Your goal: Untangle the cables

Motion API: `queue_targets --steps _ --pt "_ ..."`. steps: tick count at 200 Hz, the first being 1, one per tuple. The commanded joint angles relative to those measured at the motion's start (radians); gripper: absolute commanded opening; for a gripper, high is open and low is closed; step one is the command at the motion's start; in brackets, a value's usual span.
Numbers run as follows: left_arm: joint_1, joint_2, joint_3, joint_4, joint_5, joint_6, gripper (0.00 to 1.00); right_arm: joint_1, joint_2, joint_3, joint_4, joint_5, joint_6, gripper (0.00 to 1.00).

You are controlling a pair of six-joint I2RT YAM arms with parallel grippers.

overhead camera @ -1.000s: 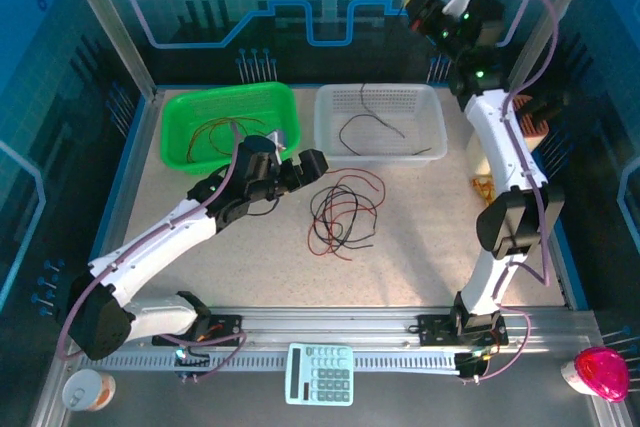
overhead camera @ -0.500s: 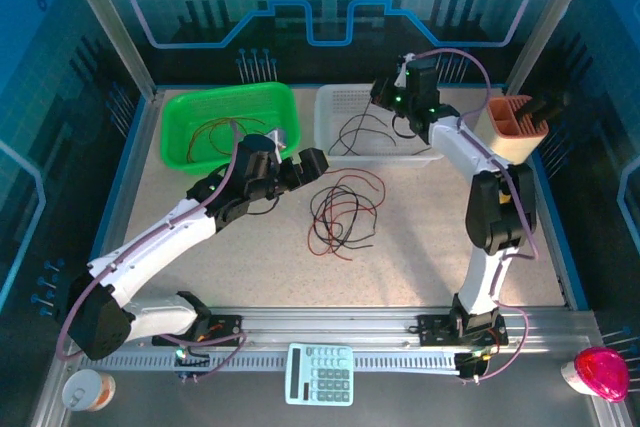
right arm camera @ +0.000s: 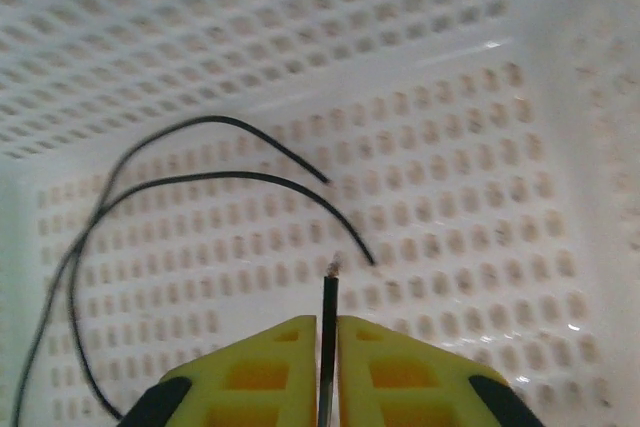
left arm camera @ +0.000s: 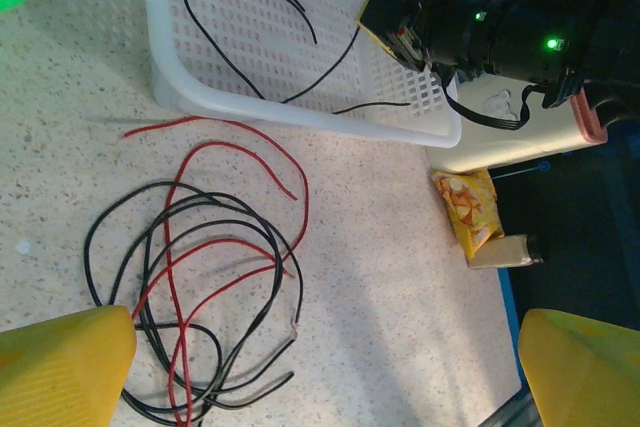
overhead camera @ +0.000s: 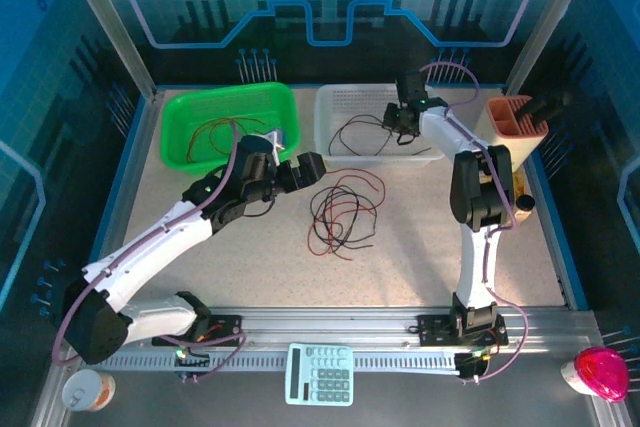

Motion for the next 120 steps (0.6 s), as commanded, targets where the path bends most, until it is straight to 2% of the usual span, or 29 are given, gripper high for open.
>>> queue_targets --steps 1,24,44,75,120 --pt "-0.004 -0.016 0.050 -0.046 -0.043 0.097 0.99 -0.032 0.007 0.034 -0.096 0.029 -0.006 0.33" --pt "-0.006 -0.005 0.062 -0.077 -0.074 0.143 0.99 -0.042 -0.027 0.026 -0.089 0.000 -0.012 0.59" --pt "-0.007 -0.002 0.056 -0.086 -0.098 0.169 0.99 -0.042 -0.069 0.030 -0.073 -0.030 -0.024 0.71" --pt "-0.007 0.002 0.041 -0.102 -0.122 0.197 0.99 -0.039 -0.136 0.057 -0.063 -0.091 -0.033 0.79" --pt "-0.009 0.001 0.013 -0.126 -0.166 0.230 0.99 -0.021 -0.241 0.066 -0.055 -0.115 -0.044 0.82"
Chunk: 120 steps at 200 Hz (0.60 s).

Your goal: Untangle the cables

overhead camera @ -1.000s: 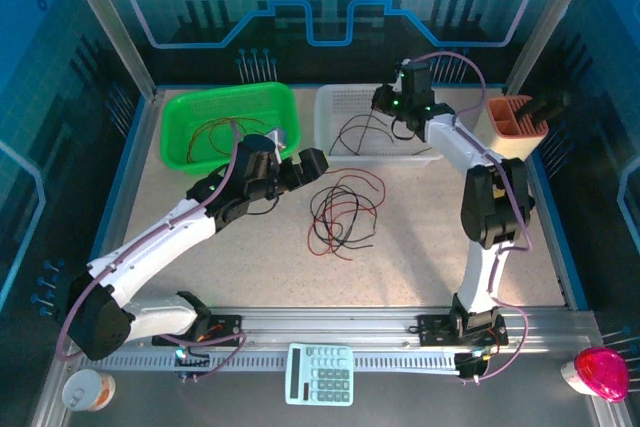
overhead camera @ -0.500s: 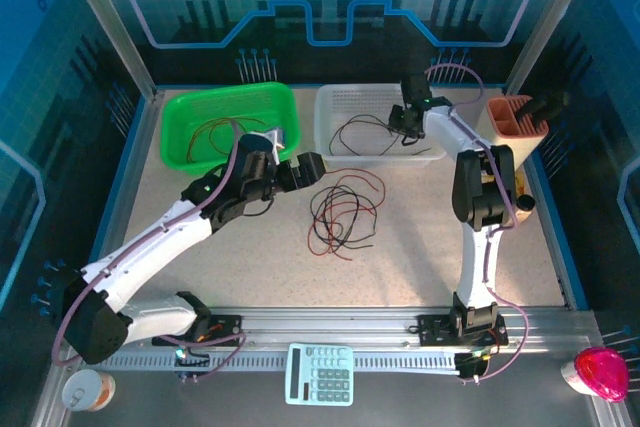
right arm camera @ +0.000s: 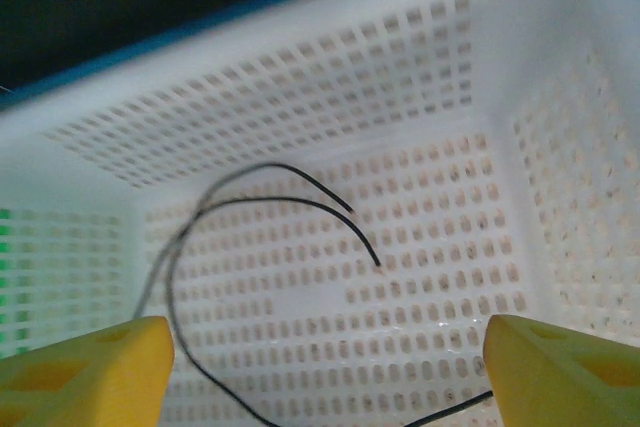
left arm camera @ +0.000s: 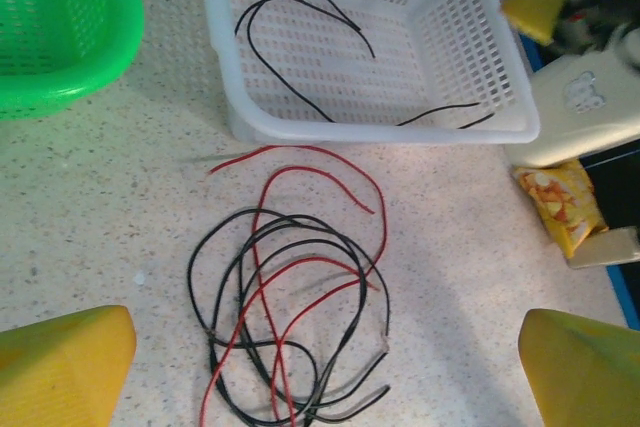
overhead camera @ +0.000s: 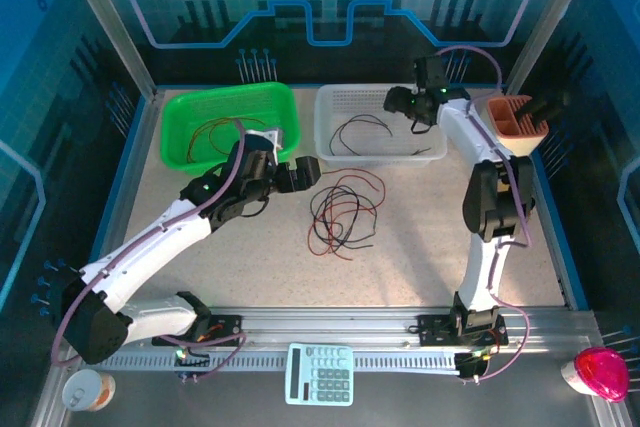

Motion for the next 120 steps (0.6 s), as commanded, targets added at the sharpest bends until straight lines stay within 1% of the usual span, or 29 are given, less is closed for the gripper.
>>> queue_targets --steps 1,24,48,68,86,120 --pt "-0.006 0.001 -0.018 -0.031 -0.047 0.050 0.99 0.016 -0.089 0.025 0.007 -0.035 -0.015 0.82" --pt "-0.009 -0.002 -0.039 -0.031 -0.058 0.062 0.99 0.040 -0.160 -0.015 0.028 -0.060 -0.010 0.81" --pt "-0.020 -0.001 -0.063 -0.027 -0.060 0.070 0.99 0.089 -0.259 -0.114 0.063 -0.087 -0.011 0.80" --pt "-0.024 -0.007 -0.095 -0.031 -0.063 0.059 0.99 0.157 -0.368 -0.256 0.099 -0.089 -0.021 0.79" --pt "-0.026 -0.023 -0.134 -0.024 -0.066 0.036 0.99 0.224 -0.481 -0.422 0.140 -0.085 -0.016 0.78" --pt "-0.022 -0.061 -0.201 -0.010 -0.095 -0.016 0.99 0.383 -0.652 -0.713 0.181 -0.058 0.022 0.75"
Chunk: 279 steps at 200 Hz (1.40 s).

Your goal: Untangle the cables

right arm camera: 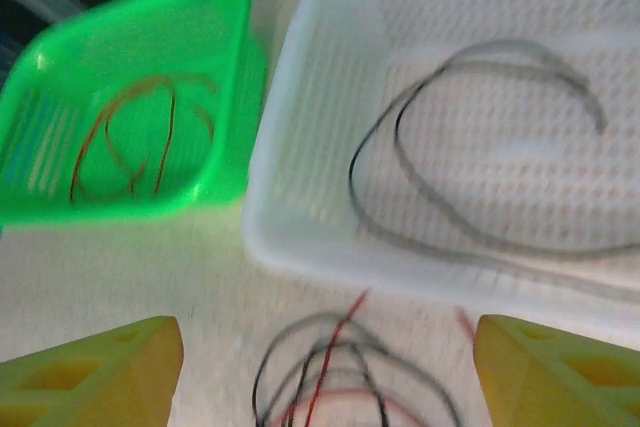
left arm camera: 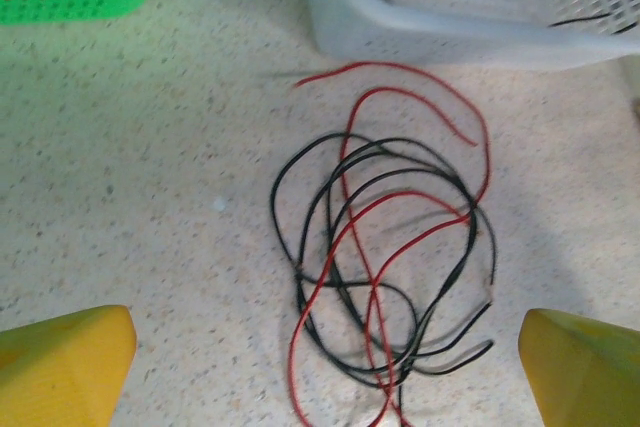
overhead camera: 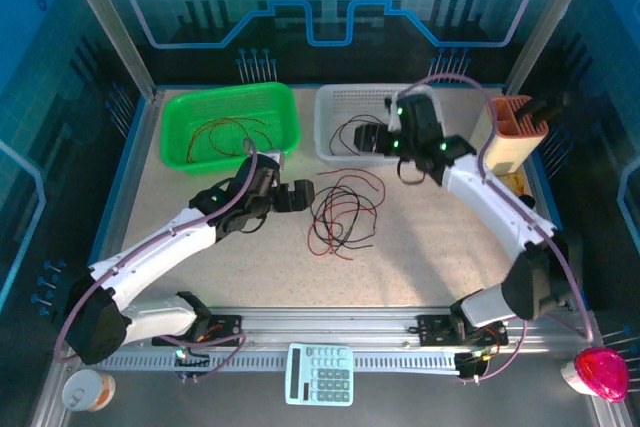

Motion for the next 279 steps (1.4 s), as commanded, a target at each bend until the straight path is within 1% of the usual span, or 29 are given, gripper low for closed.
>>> queue_targets --steps 1,27,51,64,90,106,119,148,177,200,241,279 --pt "-0.002 -0.050 -0.035 -0.004 -0.043 -0.040 0.99 0.093 -0.093 -0.147 0.036 0.013 0.023 0.75" --pt "0.010 -0.084 -0.050 -0.025 -0.089 -0.071 0.99 0.252 -0.174 -0.303 0.042 0.071 0.051 0.73" --pt "0.036 -0.128 -0.070 -0.023 -0.108 -0.101 0.99 0.397 -0.195 -0.393 0.042 0.147 0.092 0.70" --pt "0.047 -0.148 -0.082 -0.010 -0.103 -0.115 0.99 0.451 -0.182 -0.415 0.057 0.183 0.112 0.69" --pt "0.054 -0.155 -0.085 -0.006 -0.090 -0.127 0.99 0.521 -0.103 -0.403 0.069 0.230 0.132 0.68" --pt "0.055 -0.153 -0.083 -0.006 -0.082 -0.130 0.99 0.540 -0.054 -0.392 0.079 0.243 0.134 0.65" --pt "0.055 -0.153 -0.084 -0.006 -0.081 -0.133 0.99 0.548 -0.021 -0.380 0.094 0.243 0.134 0.61" --pt "0.055 -0.154 -0.086 0.001 -0.075 -0.139 0.99 0.551 0.032 -0.356 0.115 0.240 0.131 0.51" --pt "0.056 -0.155 -0.084 0.003 -0.072 -0.137 0.99 0.550 0.078 -0.340 0.126 0.238 0.131 0.45" --pt "0.056 -0.155 -0.088 0.008 -0.066 -0.137 0.99 0.553 0.097 -0.340 0.133 0.227 0.141 0.44" --pt "0.056 -0.150 -0.093 0.020 -0.062 -0.138 0.99 0.567 0.103 -0.355 0.136 0.222 0.162 0.47" --pt "0.055 -0.149 -0.095 0.025 -0.057 -0.139 0.99 0.574 0.108 -0.373 0.141 0.222 0.176 0.44"
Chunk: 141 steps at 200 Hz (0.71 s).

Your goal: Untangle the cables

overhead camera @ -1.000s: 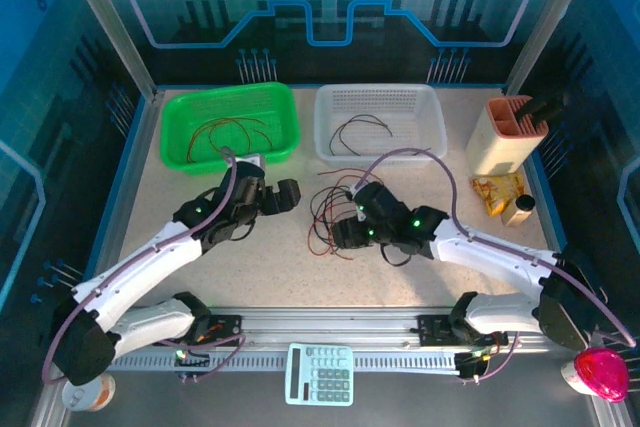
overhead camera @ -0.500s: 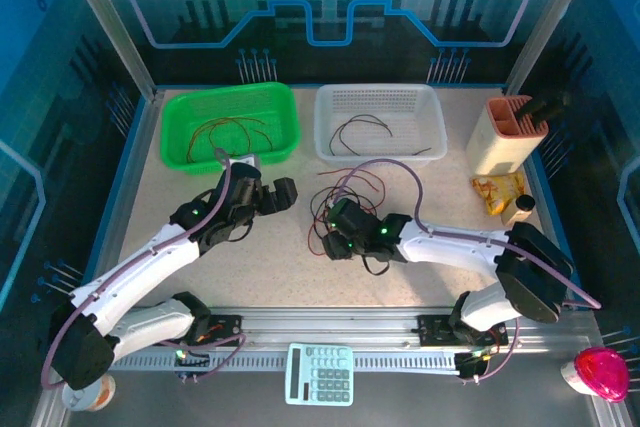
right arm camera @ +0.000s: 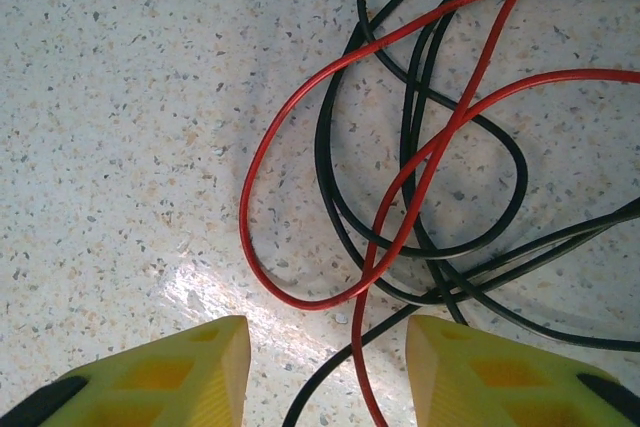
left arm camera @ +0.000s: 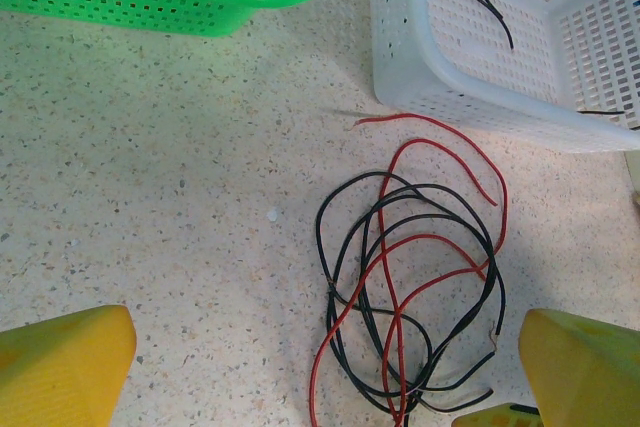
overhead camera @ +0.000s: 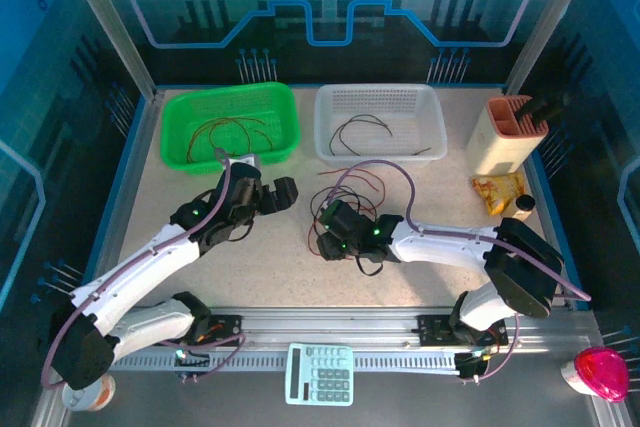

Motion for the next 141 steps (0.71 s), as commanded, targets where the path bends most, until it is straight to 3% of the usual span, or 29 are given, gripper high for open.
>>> queue_targets --steps 1,17,46,67,83,114,141 --pt "0.008 -0.006 -0.014 0.023 0.016 -0.008 0.99 0.013 0.016 -0.011 0.014 0.002 0.025 0.44" --pt "0.008 -0.006 -0.014 0.024 0.019 -0.012 0.99 0.014 0.023 -0.014 0.016 0.001 0.028 0.38" --pt "0.008 -0.010 -0.010 0.020 0.022 -0.011 0.99 0.015 0.036 -0.022 0.019 0.006 0.033 0.37" --pt "0.009 -0.017 -0.010 0.017 0.021 -0.012 0.99 0.015 0.032 -0.025 0.019 0.004 0.034 0.20" --pt "0.008 -0.019 -0.010 0.016 0.021 -0.011 0.99 0.016 0.013 -0.020 0.007 0.007 0.033 0.00" --pt "0.008 -0.023 -0.004 0.017 0.025 -0.006 0.99 0.016 -0.071 0.023 -0.055 0.003 0.008 0.00" --pt "0.008 -0.023 0.004 0.018 0.034 0.009 0.99 0.015 -0.183 0.160 -0.133 -0.004 -0.039 0.00"
